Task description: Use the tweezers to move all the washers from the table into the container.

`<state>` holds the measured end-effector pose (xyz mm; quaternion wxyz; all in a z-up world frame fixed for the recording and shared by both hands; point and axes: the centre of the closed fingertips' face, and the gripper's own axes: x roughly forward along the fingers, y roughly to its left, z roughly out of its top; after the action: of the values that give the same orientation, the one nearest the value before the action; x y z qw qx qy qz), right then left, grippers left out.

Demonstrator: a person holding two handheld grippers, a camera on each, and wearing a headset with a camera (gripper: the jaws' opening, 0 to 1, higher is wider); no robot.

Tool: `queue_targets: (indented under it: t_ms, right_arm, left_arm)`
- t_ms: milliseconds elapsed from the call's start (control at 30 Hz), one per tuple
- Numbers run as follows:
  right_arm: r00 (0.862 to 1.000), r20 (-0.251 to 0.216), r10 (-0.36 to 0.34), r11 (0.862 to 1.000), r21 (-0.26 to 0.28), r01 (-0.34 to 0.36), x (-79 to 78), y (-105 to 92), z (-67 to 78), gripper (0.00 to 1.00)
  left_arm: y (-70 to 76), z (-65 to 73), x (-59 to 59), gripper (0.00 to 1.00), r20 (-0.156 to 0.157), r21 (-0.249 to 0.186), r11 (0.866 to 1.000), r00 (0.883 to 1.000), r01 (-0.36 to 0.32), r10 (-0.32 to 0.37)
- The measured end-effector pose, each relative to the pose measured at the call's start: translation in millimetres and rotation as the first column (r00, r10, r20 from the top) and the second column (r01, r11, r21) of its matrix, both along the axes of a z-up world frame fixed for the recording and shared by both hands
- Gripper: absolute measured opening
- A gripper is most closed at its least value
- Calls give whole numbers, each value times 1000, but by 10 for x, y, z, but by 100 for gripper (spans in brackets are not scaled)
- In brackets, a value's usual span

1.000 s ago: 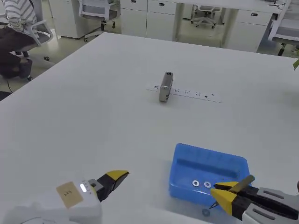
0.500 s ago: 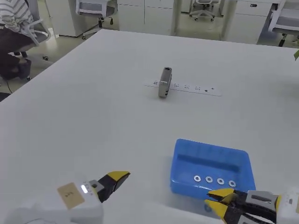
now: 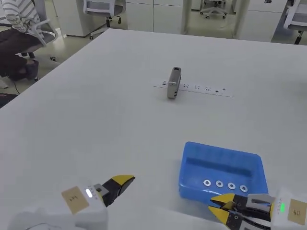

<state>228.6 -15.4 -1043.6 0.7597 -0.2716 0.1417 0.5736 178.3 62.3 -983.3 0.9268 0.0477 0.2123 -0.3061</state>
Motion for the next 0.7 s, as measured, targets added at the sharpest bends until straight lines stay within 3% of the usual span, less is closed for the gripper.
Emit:
queue_targets:
  t_ms: [67, 233, 400, 533, 700]
  right_arm:
    - [999, -42, -7, 1000, 20, 8, -36, 11, 8, 1]
    - [996, -87, -19, 999, 32, 22, -133, 17, 14, 1]
    - [992, -128, 5, 999, 32, 0, -367, 68, 4, 1]
    - [990, -129, 48, 999, -7, -49, -588, 102, -6, 1]
    - [986, -149, 80, 996, -13, -83, -750, 133, -3, 1]
  left_arm:
    - [-1, -4, -1, 78, 0, 3, 1000, 1000, 2, -2]
    - [-3, -10, -3, 77, -1, 4, 1000, 1000, 4, -4]
    - [-8, -12, -4, 77, 0, 4, 1000, 1000, 6, -6]
    - [-5, -11, -2, 77, 2, 5, 1000, 1000, 4, -4]
    - [-6, -7, -1, 77, 5, 0, 1000, 1000, 4, -4]
